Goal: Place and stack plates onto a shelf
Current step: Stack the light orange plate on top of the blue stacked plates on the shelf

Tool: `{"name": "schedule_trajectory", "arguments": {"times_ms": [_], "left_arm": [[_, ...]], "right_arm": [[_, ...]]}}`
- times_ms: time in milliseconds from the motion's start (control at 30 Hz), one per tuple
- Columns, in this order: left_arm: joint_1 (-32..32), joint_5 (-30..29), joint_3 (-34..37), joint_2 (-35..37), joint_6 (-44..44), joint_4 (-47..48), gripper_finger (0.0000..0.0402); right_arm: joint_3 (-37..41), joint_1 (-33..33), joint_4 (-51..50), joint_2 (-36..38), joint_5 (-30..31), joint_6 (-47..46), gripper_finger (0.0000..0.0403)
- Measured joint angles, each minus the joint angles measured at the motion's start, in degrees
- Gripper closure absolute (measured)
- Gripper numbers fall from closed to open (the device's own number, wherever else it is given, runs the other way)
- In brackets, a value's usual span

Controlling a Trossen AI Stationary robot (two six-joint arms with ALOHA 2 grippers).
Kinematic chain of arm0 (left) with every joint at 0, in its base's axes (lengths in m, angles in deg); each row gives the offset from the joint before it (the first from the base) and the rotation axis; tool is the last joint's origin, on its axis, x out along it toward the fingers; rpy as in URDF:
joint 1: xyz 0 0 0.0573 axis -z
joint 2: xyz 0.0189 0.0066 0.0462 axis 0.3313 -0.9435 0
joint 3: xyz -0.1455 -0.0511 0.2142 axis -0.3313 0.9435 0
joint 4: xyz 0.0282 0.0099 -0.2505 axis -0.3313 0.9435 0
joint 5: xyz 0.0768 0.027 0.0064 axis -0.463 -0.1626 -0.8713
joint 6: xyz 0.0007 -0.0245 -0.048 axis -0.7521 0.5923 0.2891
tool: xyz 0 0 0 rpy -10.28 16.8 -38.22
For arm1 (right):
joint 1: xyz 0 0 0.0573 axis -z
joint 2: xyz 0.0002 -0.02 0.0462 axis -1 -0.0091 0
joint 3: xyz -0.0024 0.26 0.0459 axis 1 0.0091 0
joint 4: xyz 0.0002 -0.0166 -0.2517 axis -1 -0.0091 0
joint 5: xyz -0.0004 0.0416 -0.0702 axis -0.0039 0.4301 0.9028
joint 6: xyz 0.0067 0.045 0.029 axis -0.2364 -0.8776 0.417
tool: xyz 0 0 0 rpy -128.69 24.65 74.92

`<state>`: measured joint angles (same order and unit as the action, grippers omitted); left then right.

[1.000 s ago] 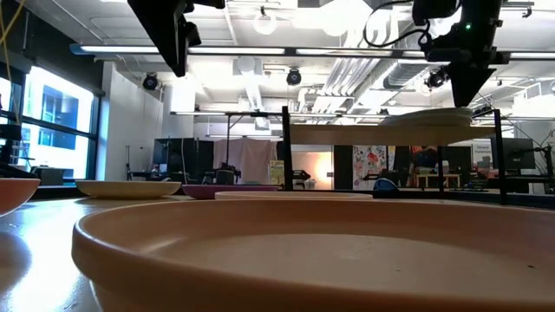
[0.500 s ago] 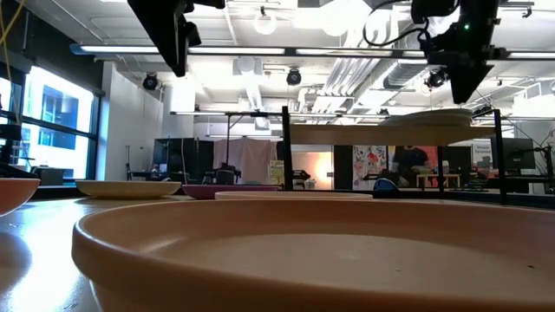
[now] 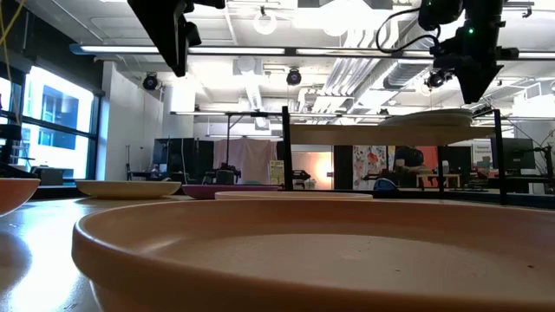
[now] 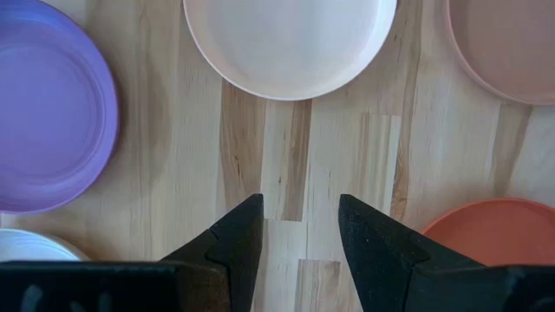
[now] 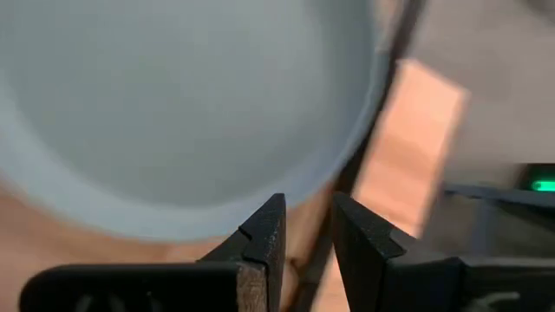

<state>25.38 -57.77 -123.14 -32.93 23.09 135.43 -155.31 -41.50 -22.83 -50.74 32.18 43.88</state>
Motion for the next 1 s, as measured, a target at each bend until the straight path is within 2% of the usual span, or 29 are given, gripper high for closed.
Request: {"name": "schedule_trajectory", "arguments": {"times_ms": [200,433,733,1000], "left_arm": [[0.0,0.1,0.0,0.0,1.2,0.0,0.0261],[1.4,2.1,0.0,0.0,3.1,0.0,0.0261],[4.7,1.8,0.0,0.0,4.5,0.5,0.0261],[6.3,-1.3,0.0,0.0,4.5,7.3,0.0261]], "right_arm": [[0.0,-1.7,0.0,0.0,-16.3,-2.0,0.0327],[0.0,-8.4,0.0,0.6,-28.1,-7.8,0.0327],[0.0,-21.8,1.4,0.6,-30.3,-19.3,0.0327],[0.0,-33.9,9.4,0.5,-30.3,-30.5,0.0327]]}}
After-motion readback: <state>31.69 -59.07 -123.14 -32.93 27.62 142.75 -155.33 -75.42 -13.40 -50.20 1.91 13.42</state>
